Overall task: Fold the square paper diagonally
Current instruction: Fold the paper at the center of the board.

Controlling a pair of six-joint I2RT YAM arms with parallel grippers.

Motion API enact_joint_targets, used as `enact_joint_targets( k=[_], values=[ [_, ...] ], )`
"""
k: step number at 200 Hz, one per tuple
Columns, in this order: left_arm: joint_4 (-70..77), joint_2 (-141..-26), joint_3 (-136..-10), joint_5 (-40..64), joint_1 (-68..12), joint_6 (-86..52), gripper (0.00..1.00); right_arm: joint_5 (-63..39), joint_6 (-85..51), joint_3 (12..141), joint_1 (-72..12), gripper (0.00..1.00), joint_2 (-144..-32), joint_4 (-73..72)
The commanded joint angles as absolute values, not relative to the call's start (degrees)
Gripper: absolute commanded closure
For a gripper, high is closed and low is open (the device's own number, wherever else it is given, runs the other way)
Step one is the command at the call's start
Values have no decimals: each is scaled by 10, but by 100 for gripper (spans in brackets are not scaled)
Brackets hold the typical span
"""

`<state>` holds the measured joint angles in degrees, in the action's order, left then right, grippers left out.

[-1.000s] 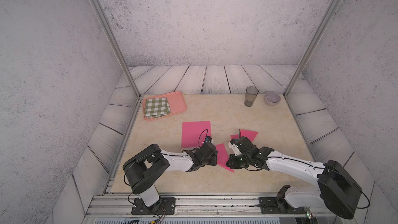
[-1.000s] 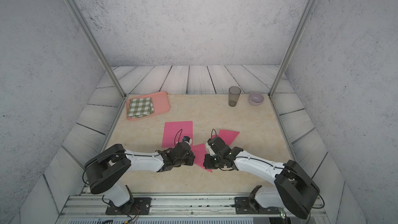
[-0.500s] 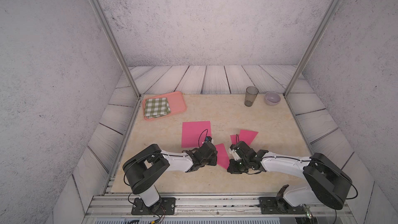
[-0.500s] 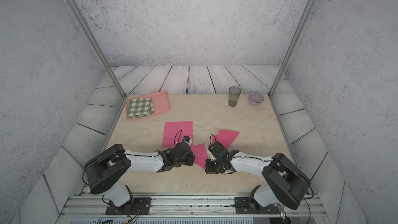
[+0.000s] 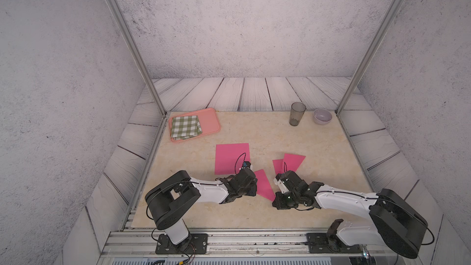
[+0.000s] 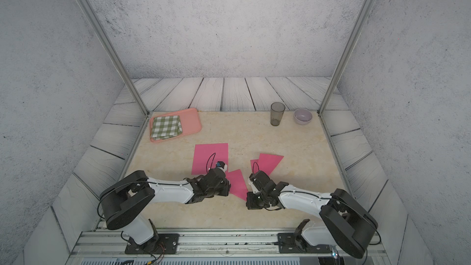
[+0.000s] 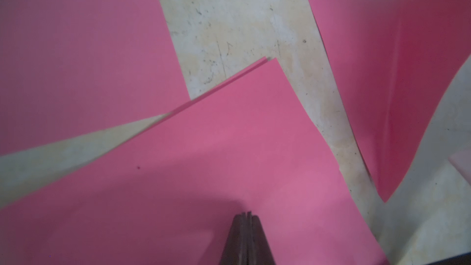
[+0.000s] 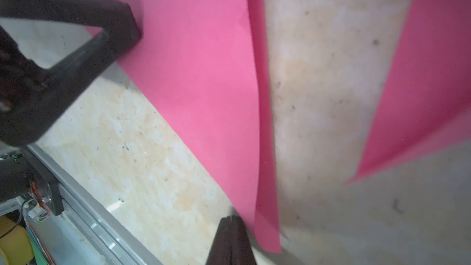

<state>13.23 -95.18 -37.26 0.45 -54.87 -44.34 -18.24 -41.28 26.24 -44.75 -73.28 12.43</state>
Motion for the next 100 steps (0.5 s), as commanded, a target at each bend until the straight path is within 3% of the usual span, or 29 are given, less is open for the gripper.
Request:
enact_joint_targets(
  k=[1,37,56,100],
  values=[
    [-6,-976,-345,22,-552,-433,100,-163,-405,240,-446,95,-693,182],
    [-15,-977,-355,24,-553,-426,100,-228,-388,263,-446,92,-584,191],
    [-16,-976,-357,23,-553,-426,100,-195,-382,307,-446,89,-560,233],
    [-15,-977,-357,20,-556,-427,100,-202,-343,353,-427,93,-695,208]
  ],
)
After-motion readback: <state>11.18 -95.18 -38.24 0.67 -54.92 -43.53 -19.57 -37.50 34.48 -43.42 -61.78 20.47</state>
